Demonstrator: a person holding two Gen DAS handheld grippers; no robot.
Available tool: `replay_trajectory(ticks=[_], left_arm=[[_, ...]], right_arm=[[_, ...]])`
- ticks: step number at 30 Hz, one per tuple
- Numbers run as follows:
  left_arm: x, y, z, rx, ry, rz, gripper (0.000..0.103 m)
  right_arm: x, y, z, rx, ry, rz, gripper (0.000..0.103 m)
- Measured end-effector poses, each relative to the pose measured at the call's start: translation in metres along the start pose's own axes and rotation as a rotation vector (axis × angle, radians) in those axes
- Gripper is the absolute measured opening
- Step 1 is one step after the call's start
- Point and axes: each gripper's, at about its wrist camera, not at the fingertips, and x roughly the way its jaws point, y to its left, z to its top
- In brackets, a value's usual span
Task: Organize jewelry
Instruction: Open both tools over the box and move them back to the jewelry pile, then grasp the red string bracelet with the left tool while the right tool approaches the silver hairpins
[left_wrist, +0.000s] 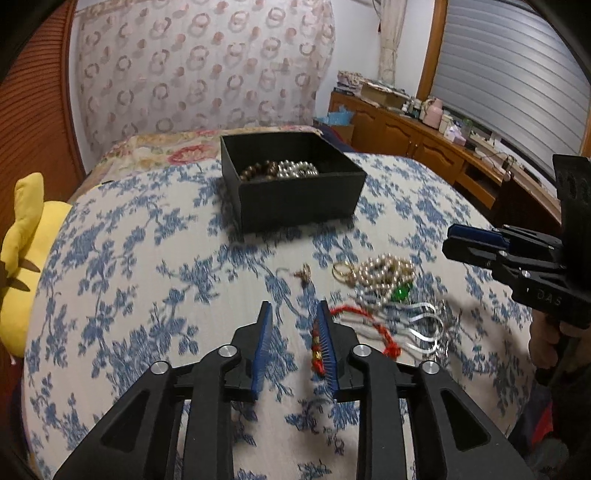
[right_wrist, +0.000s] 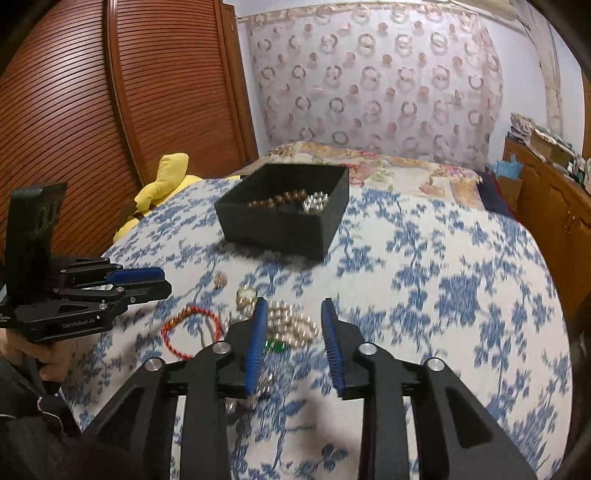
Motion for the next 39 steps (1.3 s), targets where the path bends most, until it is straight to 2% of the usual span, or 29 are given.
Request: replay_trajectory(ticks=[10, 14, 19, 21, 24, 28, 29, 31, 39], left_arm=[[0.010, -0.017, -0.007, 0.035, 0.045, -0.003, 0.027], [0.017, -0.018, -0.006, 0.044, 0.061, 0.006, 0.026], [0.023, -0.017, -0.005, 0.055, 0.068, 0.032, 0.020], [0.024, -0.019, -0.006, 0.069, 0.070, 0.039, 0.006], [0.022, -0.021, -0.007, 0.094, 0.067, 0.052, 0.006], [0.012, -0.013, -0.006, 0.055, 0.038, 0.051, 0.006], [0.008, -0.011, -0.006, 0.047, 0.028, 0.047, 0.006], [0.002, -0.008, -0.004, 0.039, 0.016, 0.048, 0.006], [-0.015, 0.000, -0.002, 0.022, -0.015, 0.054, 0.006]], right_arm=[[0.000, 0.017, -0.031, -0.037, 0.054, 0.006, 0.053], [0.003, 0.022, -0.037, -0.056, 0.068, 0.004, 0.053], [0.004, 0.023, -0.037, -0.064, 0.069, 0.011, 0.053], [0.006, 0.024, -0.038, -0.065, 0.073, 0.016, 0.053], [0.006, 0.025, -0.038, -0.075, 0.074, 0.020, 0.053], [0.006, 0.026, -0.038, -0.082, 0.078, 0.022, 0.054], [0.006, 0.027, -0.038, -0.085, 0.079, 0.024, 0.056], [0.006, 0.029, -0.037, -0.097, 0.079, 0.024, 0.068], [0.018, 0.046, -0.031, -0.176, 0.131, 0.027, 0.076]])
